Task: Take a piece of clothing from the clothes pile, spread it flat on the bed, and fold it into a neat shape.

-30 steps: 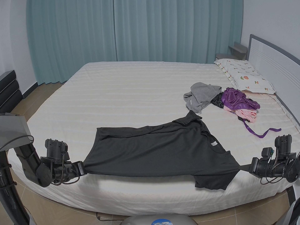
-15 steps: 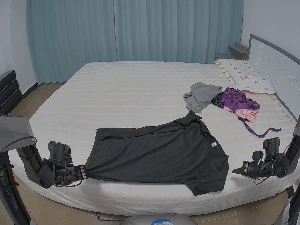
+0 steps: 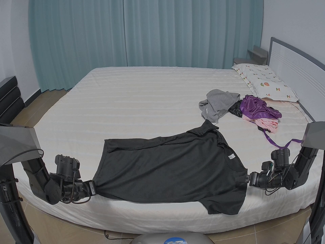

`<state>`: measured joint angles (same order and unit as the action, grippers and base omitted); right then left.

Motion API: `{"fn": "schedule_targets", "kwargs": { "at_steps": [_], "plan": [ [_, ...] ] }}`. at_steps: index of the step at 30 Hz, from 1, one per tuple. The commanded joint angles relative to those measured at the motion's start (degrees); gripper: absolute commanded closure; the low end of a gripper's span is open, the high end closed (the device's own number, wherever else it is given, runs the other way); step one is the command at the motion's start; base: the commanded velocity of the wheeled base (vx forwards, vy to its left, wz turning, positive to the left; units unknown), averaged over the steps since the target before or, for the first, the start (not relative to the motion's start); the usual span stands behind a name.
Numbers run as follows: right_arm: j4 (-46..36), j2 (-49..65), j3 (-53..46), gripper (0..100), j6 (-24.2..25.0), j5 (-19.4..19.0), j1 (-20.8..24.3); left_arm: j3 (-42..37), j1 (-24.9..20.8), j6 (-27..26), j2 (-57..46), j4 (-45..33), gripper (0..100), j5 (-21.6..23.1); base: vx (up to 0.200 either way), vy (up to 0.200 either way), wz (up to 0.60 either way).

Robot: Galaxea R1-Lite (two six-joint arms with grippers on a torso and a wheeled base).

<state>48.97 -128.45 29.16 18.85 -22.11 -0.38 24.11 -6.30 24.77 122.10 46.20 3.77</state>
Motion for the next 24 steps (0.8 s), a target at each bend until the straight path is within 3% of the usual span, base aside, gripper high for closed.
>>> {"fn": "schedule_targets", "kwargs": {
  "at_steps": [1, 15, 16, 22, 24],
  "plan": [
    [-0.01, -1.36, -0.24, 0, 0.14, -0.12, 0.99, 0.06, 0.06, 0.01, 0.07, 0.03, 100, 0.01, 0.000, 0.000, 0.00],
    [2.80, 2.77, -10.09, 0, 0.23, -0.30, 2.66, -0.38, 0.15, 0.01, -0.46, -0.06, 100, 0.01, 0.000, 0.000, 0.00],
    [3.85, 2.59, -10.61, 100, 0.05, -0.30, 3.19, -0.38, 0.15, 0.01, -0.46, -0.06, 100, 0.01, 0.000, 0.000, 0.00],
    [7.90, -0.40, -10.44, 100, 0.31, 0.93, 6.27, -0.47, 0.15, 0.01, -0.46, -0.06, 100, 0.01, 0.000, 0.000, 0.00],
    [9.65, -1.54, -10.18, 100, 0.31, 3.48, 6.88, -0.56, 0.15, 0.01, -0.46, -0.06, 100, 0.01, 0.000, 0.000, 0.00]
  ]
}}
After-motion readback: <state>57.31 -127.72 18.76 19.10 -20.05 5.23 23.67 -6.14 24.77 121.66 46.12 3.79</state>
